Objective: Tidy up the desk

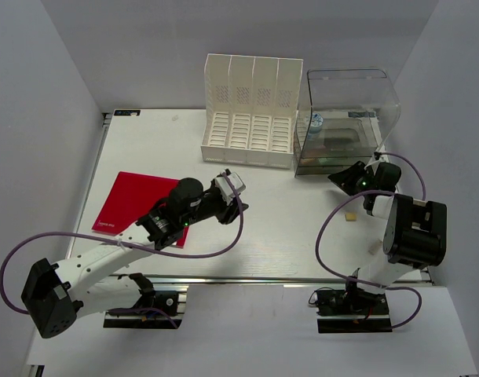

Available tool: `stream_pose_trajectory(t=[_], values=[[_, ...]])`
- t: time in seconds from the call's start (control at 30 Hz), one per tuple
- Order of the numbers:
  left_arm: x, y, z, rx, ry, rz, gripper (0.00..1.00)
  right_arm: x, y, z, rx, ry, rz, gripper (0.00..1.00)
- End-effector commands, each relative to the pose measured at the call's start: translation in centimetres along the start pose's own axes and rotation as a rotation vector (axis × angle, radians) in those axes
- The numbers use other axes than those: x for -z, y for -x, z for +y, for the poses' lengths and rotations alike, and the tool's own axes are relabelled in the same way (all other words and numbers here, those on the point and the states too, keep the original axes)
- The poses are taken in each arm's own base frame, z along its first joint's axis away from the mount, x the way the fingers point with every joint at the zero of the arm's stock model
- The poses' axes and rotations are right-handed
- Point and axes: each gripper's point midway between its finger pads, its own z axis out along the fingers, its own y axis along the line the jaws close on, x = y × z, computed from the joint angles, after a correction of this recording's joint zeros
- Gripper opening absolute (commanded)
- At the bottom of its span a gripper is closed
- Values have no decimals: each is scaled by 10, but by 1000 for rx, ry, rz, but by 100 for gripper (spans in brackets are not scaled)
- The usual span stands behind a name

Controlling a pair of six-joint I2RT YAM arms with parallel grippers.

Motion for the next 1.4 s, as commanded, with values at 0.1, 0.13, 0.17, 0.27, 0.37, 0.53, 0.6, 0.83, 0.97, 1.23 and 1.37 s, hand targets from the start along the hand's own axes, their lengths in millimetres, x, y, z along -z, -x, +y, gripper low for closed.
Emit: stream_pose_trajectory(t=[0.1, 0.13, 0.17, 0.27, 0.37, 0.53, 0.6, 0.83, 0.97, 1.23, 1.37], values=[[-2, 17, -4, -2, -32, -36, 56, -8, 31, 1, -70, 38, -165, 34], [-2, 17, -4, -2, -32, -34, 56, -9, 30, 0, -78, 48, -170, 34], [-2, 16, -4, -2, -32, -34, 56, -9, 33, 4, -86, 68, -179, 34], [-1, 18, -5, -3, -39, -40, 56, -15, 32, 0, -112, 68, -178, 35], [-2, 18, -4, -5, -34, -38, 56, -19, 36, -2, -126, 83, -198, 35], [-2, 17, -3, -5, -30, -34, 57, -24, 43, 5, -133, 149, -232, 34], [-2, 9, -4, 0, -34, -3, 57, -27, 44, 1, -134, 138, -230, 34], [-4, 5, -5, 2, -38, 9, 57, -35, 52, -9, -153, 133, -266, 34], [-6, 2, -5, 3, -41, 19, 58, -38, 56, -9, -171, 163, -300, 34], [-10, -3, -5, 8, -46, 35, 58, -45, 57, -14, -197, 179, -308, 33], [-12, -6, -5, 9, -47, 42, 58, -44, 57, -12, -187, 201, -328, 22]])
